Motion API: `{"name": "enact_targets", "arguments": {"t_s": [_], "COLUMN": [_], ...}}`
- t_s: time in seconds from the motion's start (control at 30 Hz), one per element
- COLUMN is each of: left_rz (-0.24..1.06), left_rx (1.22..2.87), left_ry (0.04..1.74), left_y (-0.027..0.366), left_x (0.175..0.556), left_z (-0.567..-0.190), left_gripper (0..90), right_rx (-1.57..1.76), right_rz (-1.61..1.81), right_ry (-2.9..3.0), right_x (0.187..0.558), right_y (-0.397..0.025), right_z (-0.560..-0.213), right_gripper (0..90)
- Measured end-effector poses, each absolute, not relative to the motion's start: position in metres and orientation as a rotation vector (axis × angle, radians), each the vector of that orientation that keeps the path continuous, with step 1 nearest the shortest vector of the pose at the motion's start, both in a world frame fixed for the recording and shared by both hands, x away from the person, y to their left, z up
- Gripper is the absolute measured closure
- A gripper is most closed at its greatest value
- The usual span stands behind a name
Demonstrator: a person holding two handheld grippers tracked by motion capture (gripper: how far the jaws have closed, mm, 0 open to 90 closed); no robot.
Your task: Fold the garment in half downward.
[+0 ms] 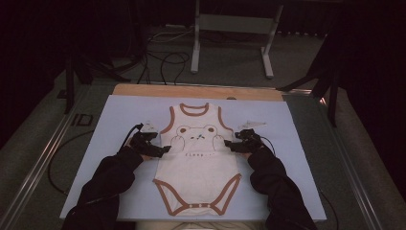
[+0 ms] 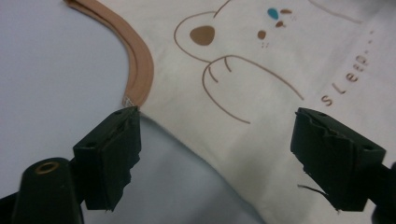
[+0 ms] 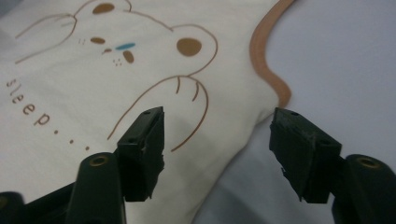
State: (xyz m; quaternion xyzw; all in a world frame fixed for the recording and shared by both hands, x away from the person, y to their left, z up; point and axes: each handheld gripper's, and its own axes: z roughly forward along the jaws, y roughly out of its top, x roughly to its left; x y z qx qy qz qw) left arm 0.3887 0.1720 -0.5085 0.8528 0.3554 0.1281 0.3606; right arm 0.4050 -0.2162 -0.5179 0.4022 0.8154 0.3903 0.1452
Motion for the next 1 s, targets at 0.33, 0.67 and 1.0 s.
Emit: {"name": "enact_targets", "arguments": {"t_s": [0.33, 0.67, 1.0], "left_rz": [0.363, 0.342, 0.312], "left_rx": [2.205, 2.218, 2.224], "left_ry": [0.987, 0.988, 1.009], "left_y": [0.171, 0.162, 0.154], "left_x": [0.395, 0.395, 0.397], "left_z": [-0.518, -0.52, -0.519], "left_gripper": [42.4, 59.5, 78.0], "right_rx": [1.157, 1.127, 1.093], "right_rz": [1.052, 1.002, 1.002], "right_ry": [2.39, 2.404, 2.439], "right_x": [0.406, 0.404, 0.402], "right_y": [-0.212, -0.208, -0.205], "right_z": [-0.525, -0.523, -0.521], "right_gripper": [53.8, 67.9, 81.6]}}
